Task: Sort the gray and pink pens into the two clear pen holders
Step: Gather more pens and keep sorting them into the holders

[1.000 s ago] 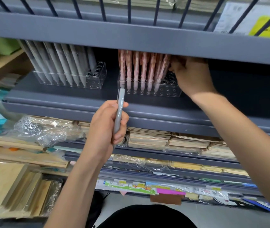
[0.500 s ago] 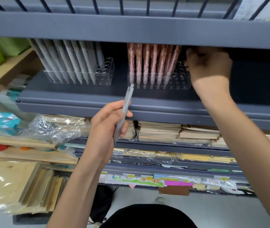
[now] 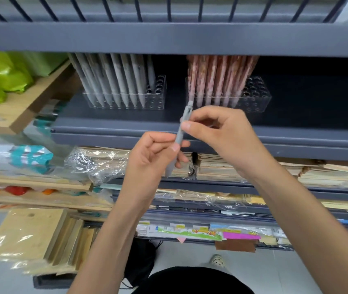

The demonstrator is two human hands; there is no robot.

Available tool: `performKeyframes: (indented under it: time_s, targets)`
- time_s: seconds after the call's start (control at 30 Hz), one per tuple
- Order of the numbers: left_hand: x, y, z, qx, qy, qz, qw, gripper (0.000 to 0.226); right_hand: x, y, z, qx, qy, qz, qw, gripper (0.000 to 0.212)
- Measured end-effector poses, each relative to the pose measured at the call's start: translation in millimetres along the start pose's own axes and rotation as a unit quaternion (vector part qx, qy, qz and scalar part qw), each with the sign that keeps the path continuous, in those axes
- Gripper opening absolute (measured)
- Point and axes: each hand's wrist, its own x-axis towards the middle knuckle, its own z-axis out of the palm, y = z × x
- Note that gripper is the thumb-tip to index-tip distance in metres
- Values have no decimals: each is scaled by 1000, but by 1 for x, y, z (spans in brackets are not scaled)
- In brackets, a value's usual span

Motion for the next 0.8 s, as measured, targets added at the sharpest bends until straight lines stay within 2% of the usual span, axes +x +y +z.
performKeyframes:
  time_s: [0.07,0.13,0.2,0.3,0.37,0.4,0.47,0.57,0.63,0.8]
  targets:
    - [0,5,-13,93,18,49,994,11,5,-5,6,50,29,5,998,7]
    - [5,13,-35,228,73,122,963,11,12,-12,10,94,73,-1,993,4]
    - [17,17,-63,391,98,190,895,13,21,-21,14,110,137,-27,984,4]
    - [37,2,-102,593,58,204,777,38,38,-26,24,52,245,-48,967,8]
    - [41,-16,-115,650,67,224,723,46,52,-23,32,-22,267,-30,963,28]
    - [41,-25,-118,655,82,249,709,46,58,-22,37,-46,263,-25,963,36]
    - [45,-38,-120,637,120,299,700,44,69,-19,48,-82,242,-22,967,45]
    - [54,-47,-120,618,161,346,688,41,79,-19,58,-110,207,-4,972,41]
    - [57,-51,-122,617,167,360,680,41,87,-21,61,-146,194,0,970,43]
    - [61,-57,-126,611,172,382,672,41,108,-31,68,-221,187,-35,956,34]
